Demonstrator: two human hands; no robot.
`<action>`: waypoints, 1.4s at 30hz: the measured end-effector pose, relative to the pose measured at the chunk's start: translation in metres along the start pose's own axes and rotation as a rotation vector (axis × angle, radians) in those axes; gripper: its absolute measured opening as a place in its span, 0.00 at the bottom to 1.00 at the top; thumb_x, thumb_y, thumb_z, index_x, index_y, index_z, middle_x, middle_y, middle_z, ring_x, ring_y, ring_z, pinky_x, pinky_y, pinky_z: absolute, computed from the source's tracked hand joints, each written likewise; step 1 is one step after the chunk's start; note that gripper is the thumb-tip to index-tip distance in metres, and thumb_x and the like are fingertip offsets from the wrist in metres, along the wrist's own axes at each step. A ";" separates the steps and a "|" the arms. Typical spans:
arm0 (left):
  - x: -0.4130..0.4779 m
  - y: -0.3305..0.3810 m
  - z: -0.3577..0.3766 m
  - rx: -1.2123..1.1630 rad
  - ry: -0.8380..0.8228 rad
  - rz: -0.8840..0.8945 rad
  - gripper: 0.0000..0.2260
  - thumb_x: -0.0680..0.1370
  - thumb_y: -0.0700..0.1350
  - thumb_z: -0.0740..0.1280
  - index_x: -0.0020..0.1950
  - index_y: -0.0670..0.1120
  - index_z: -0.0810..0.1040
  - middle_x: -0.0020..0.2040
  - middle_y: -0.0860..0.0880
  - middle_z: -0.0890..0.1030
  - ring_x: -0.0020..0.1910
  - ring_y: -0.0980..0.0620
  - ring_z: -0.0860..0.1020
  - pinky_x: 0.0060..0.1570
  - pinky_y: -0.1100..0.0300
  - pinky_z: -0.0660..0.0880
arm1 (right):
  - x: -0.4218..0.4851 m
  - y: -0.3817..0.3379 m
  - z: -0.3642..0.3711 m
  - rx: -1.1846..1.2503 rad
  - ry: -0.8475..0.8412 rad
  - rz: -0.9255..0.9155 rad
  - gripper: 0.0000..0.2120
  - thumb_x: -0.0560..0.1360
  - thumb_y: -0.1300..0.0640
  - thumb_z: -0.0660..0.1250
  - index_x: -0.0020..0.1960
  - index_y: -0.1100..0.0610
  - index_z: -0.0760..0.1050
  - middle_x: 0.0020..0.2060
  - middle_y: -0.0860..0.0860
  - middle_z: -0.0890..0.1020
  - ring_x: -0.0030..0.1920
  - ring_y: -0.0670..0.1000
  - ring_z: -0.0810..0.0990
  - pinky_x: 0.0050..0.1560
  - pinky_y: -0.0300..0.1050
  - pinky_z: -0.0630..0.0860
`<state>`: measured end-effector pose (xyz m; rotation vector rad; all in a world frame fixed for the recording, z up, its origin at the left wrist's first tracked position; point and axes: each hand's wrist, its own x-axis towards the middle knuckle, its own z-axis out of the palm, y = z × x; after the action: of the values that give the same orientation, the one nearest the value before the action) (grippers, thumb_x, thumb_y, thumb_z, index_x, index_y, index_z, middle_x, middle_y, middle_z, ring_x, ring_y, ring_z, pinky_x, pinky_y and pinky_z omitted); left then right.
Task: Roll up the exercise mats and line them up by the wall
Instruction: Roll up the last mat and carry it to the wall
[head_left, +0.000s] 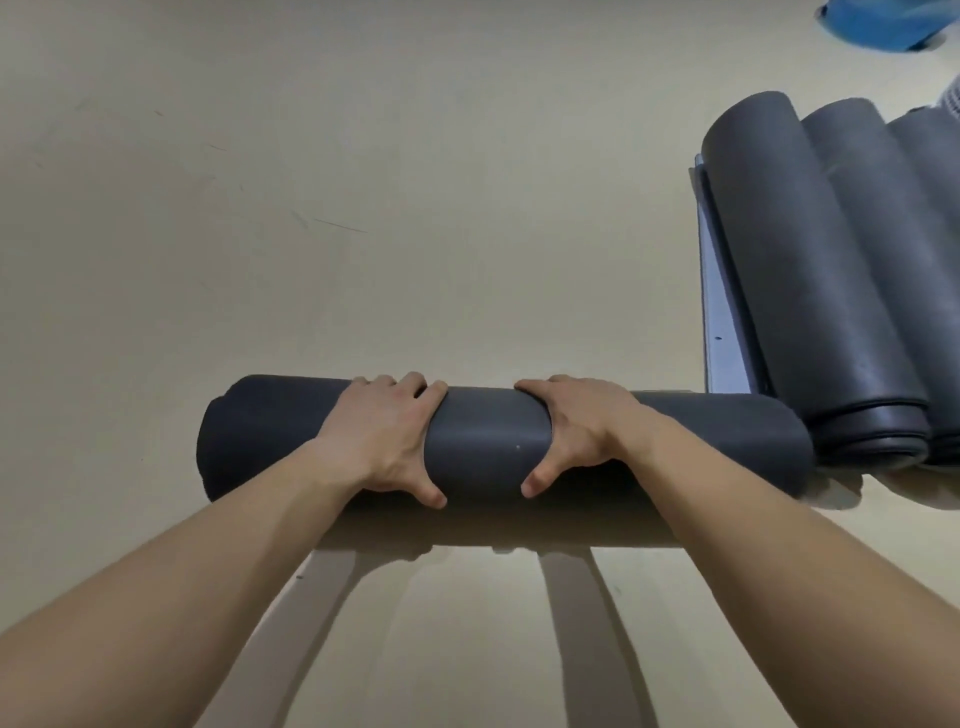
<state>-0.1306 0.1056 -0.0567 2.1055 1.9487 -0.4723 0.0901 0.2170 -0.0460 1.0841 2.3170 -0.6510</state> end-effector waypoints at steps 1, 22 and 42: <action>-0.007 0.006 0.002 -0.001 -0.012 0.016 0.56 0.58 0.79 0.70 0.79 0.54 0.57 0.71 0.51 0.71 0.64 0.46 0.74 0.65 0.47 0.71 | -0.014 0.000 0.013 -0.004 0.027 0.012 0.59 0.58 0.24 0.75 0.80 0.43 0.55 0.72 0.47 0.72 0.68 0.57 0.73 0.68 0.59 0.72; 0.007 -0.024 0.023 -0.355 0.399 -0.236 0.35 0.77 0.75 0.51 0.77 0.57 0.68 0.75 0.53 0.72 0.74 0.51 0.67 0.79 0.45 0.53 | 0.032 -0.060 0.039 -0.054 0.646 0.212 0.26 0.83 0.40 0.45 0.67 0.48 0.75 0.62 0.52 0.81 0.63 0.59 0.77 0.68 0.62 0.63; -0.019 -0.072 0.057 -0.869 0.513 -1.077 0.53 0.66 0.77 0.68 0.80 0.46 0.58 0.75 0.37 0.63 0.71 0.32 0.65 0.71 0.39 0.64 | -0.032 0.036 0.051 0.025 0.694 0.616 0.38 0.80 0.28 0.43 0.79 0.51 0.64 0.78 0.61 0.66 0.79 0.62 0.59 0.79 0.62 0.51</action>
<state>-0.2076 0.0721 -0.0980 0.5689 2.7117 0.7384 0.1486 0.1888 -0.0731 2.1666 2.2636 -0.0537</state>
